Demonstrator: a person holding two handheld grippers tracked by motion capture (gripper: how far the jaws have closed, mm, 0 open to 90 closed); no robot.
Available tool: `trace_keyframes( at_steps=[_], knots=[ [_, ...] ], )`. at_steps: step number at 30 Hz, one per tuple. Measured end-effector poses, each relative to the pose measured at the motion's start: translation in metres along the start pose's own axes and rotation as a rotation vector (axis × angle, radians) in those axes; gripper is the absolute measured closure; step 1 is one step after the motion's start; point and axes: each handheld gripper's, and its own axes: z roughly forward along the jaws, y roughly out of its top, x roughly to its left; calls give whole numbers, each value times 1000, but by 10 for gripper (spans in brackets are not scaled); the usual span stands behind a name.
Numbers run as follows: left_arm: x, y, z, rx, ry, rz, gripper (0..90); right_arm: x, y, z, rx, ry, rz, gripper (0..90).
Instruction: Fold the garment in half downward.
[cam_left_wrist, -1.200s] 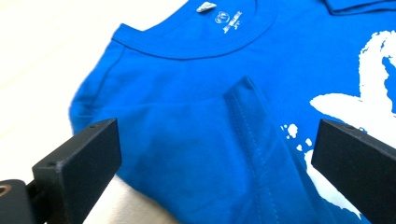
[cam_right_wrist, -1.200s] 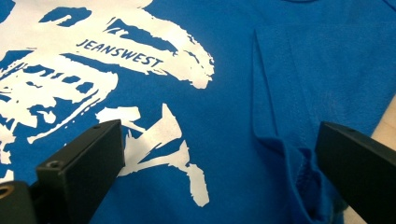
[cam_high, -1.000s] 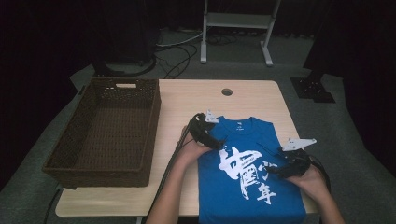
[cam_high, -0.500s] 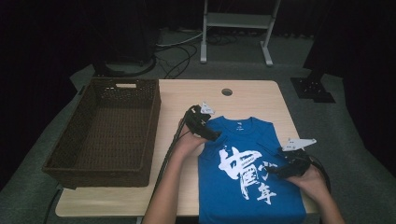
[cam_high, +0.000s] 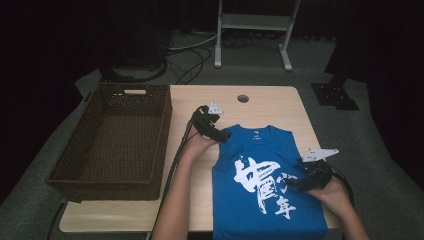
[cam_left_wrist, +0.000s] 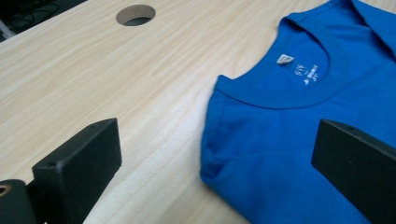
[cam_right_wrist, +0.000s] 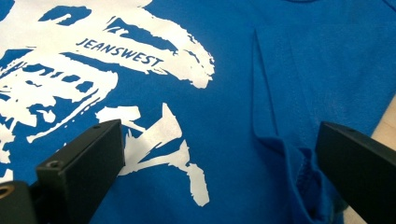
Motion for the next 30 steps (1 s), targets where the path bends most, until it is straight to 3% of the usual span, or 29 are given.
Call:
trace_keyframes(
  at_steps=[4,14,30],
  knots=[
    [9,-2,3,-7,7,10,10,0,0,0,0,0,0,17],
    [23,-13,13,-25,13,-27,10,0,0,0,0,0,-1,17],
    [35,-20,28,55,28,-12,10,0,0,0,0,0,0,17]
  ],
)
